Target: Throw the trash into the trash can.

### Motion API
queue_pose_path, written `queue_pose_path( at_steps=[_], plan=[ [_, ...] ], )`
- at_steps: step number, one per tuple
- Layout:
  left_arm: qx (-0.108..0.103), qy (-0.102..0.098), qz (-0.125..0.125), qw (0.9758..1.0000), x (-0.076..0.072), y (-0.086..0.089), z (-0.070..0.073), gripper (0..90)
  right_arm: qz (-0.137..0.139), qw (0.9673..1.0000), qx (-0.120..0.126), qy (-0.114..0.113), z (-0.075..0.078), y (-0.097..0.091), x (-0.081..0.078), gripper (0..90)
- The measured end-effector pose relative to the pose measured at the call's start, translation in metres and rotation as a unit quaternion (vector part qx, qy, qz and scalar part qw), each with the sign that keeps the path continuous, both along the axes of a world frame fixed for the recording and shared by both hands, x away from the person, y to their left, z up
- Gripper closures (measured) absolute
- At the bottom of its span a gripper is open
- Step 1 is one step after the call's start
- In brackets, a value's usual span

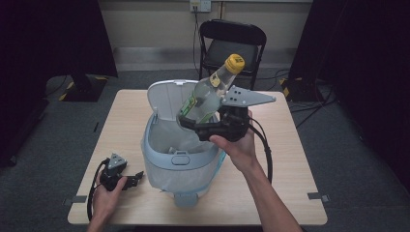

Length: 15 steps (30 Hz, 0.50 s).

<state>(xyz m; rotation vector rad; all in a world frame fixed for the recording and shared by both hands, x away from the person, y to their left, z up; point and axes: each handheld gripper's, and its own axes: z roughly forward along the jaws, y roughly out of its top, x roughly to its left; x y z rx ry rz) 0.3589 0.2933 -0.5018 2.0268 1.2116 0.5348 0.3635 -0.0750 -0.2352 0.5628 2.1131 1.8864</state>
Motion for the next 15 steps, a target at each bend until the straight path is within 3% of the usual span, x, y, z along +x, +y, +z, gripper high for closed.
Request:
queue_pose_path(
  at_steps=[5, 15],
  plan=[
    [0.0, 0.0, 0.0, 1.0, 0.0, 0.0, 0.0, 19.3, 0.011, 0.9995, -0.028, 0.005, -0.007, 0.009, 0.004, 27.3],
    [0.001, 0.0, -0.001, 1.0, 0.0, 0.0, 0.0, 19.3, 0.029, 0.9978, -0.055, 0.025, -0.014, 0.02, 0.01, 27.1]
  ],
)
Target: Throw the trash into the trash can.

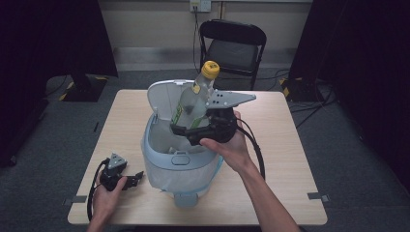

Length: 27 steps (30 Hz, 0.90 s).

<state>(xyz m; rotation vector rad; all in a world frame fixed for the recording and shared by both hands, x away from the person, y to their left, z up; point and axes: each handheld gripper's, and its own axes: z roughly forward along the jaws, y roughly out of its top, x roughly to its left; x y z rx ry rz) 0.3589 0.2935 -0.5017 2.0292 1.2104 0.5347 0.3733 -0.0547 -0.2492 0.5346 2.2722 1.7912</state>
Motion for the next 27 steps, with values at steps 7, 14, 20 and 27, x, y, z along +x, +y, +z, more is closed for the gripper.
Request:
queue_pose_path(
  at_steps=[7, 14, 20, 27],
  plan=[
    [-0.001, 0.0, 0.001, 1.0, 0.0, 0.0, 0.0, 19.3, 0.013, 0.9998, -0.017, -0.002, 0.001, 0.004, 0.003, 25.4],
    [-0.001, 0.0, 0.0, 1.0, 0.0, 0.0, 0.0, 19.3, 0.016, 0.9991, -0.04, 0.003, 0.0, 0.012, 0.007, 26.2],
    [0.0, 0.0, 0.0, 1.0, 0.0, 0.0, 0.0, 19.3, 0.014, 0.998, -0.06, 0.013, -0.003, 0.015, 0.011, 26.2],
    [-0.001, 0.0, 0.001, 1.0, 0.0, 0.0, 0.0, 19.3, 0.009, 0.9971, -0.074, 0.016, -0.007, 0.019, 0.014, 26.6]
  ],
)
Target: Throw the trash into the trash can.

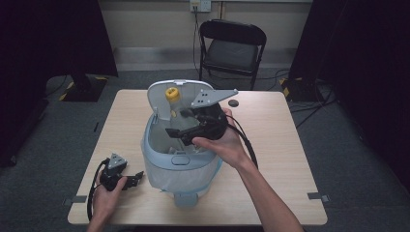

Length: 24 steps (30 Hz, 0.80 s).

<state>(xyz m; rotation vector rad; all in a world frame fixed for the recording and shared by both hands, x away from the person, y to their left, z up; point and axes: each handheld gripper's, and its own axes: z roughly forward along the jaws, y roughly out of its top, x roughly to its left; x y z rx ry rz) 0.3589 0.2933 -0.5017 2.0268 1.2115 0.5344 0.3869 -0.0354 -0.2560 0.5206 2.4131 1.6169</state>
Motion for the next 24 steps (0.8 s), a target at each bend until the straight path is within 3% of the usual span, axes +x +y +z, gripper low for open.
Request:
queue_pose_path(
  at_steps=[2, 3, 6, 10, 24],
  plan=[
    [0.0, 0.0, 0.0, 1.0, 0.0, 0.0, 0.0, 19.3, 0.0, 1.0, 0.002, -0.002, 0.0, 0.0, 0.0, 33.7],
    [0.0, 0.0, 0.0, 1.0, 0.0, 0.0, 0.0, 19.3, 0.004, 0.9998, 0.017, -0.009, 0.001, -0.002, 0.0, 39.6],
    [-0.001, 0.001, -0.002, 1.0, 0.0, 0.0, 0.0, 18.4, 0.006, 0.9989, 0.04, -0.023, 0.01, -0.007, -0.003, 38.1],
    [0.004, 0.002, -0.003, 1.0, 0.001, 0.0, 0.0, 15.8, -0.001, 0.9991, 0.032, -0.029, 0.01, -0.008, -0.005, 38.8],
    [0.002, 0.002, 0.0, 1.0, 0.0, -0.001, 0.0, 15.2, -0.013, 0.9987, 0.045, -0.02, -0.002, -0.023, -0.003, 44.1]
  ],
)
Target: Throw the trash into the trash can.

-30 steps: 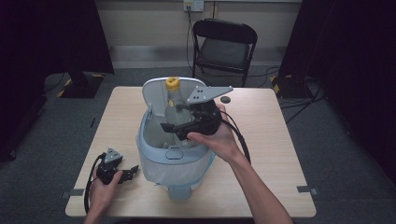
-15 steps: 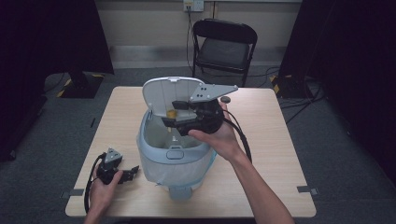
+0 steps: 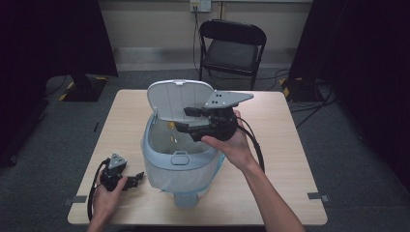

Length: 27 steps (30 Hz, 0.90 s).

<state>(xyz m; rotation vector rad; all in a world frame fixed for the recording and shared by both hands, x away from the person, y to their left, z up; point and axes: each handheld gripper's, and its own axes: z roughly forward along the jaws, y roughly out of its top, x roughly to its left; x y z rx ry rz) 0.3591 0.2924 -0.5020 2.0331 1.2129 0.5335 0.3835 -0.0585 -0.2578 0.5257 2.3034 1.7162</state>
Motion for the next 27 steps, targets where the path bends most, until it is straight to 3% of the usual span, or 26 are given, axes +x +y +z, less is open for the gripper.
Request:
queue_pose_path(
  at_steps=[16, 27],
  plan=[
    [0.0, 0.0, 0.0, 1.0, 0.0, 0.0, 0.0, 15.2, -0.031, 0.9989, 0.026, 0.021, -0.016, -0.029, 0.005, 38.8],
    [0.001, 0.0, 0.0, 1.0, 0.0, 0.0, 0.0, 15.2, -0.066, 0.9972, 0.02, 0.028, -0.025, -0.046, 0.007, 31.5]
  ],
)
